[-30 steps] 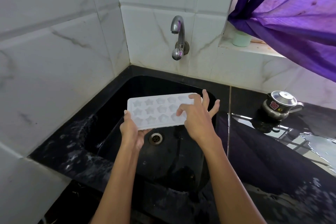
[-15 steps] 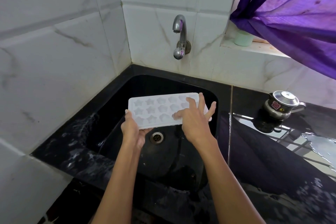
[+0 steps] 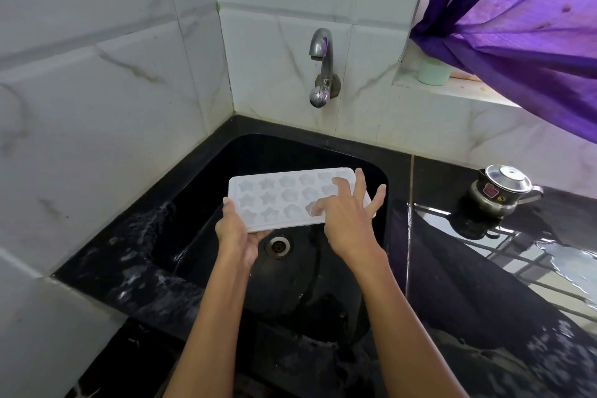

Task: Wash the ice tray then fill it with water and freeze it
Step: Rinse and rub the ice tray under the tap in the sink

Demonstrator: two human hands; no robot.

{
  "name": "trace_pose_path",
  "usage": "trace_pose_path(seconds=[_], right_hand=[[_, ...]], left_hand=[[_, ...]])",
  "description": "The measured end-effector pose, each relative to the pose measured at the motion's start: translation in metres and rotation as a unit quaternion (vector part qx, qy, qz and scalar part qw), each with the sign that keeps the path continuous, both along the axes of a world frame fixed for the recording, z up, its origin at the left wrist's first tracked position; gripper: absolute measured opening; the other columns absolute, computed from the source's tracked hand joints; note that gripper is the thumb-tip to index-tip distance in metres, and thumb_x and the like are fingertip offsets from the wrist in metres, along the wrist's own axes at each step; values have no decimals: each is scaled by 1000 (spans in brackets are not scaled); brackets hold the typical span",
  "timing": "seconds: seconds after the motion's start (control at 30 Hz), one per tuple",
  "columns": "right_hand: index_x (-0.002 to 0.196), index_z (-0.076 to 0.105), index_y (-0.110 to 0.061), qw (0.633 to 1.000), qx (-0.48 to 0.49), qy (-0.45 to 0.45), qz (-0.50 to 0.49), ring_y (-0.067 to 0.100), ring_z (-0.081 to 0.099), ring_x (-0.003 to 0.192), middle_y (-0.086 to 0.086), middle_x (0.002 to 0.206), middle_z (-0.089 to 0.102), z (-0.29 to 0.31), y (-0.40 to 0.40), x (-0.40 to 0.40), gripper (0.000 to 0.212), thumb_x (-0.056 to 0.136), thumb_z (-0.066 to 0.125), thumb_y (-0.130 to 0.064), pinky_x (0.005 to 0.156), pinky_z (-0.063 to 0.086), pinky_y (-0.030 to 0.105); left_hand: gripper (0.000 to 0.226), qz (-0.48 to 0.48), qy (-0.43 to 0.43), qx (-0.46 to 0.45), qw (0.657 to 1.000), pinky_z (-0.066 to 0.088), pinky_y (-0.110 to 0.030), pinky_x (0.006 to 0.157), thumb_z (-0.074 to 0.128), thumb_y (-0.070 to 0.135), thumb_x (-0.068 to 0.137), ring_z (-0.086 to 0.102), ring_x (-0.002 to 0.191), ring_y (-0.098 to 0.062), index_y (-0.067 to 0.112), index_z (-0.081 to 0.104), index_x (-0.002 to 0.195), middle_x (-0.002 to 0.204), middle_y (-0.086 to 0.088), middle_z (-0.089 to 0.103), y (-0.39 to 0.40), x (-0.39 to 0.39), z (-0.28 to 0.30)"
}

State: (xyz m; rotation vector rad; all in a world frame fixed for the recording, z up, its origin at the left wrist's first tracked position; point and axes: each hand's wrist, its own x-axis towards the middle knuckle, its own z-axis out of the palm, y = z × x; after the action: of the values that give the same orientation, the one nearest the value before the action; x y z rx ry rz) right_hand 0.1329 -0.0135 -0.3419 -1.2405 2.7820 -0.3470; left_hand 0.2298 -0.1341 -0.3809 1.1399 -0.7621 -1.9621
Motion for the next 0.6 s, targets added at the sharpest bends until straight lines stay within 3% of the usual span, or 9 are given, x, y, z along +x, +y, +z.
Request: trace_pose_path(seconds=[0.43,0.6], right_hand=[[122,65,-28,1000,6,2,7,36,-23,146,10,158,17,-4,-5,1,64,78,55,18,109,-19,65],[114,68,-27,1000,2,-1,0,35,-21,147,8,155,21,-2,-4,-1,61,76,54,19,109,-20,64]], left_hand=[[34,-5,-1,-3,1000,52,-41,59,34,42,100,66,85,-25,18,55,91,92,-7,67,-5,-1,-3],[33,-11,1,3,1000,54,-43,62,34,42,100,66,87,-26,18,56,93,93,-8,67,-5,-1,-4]])
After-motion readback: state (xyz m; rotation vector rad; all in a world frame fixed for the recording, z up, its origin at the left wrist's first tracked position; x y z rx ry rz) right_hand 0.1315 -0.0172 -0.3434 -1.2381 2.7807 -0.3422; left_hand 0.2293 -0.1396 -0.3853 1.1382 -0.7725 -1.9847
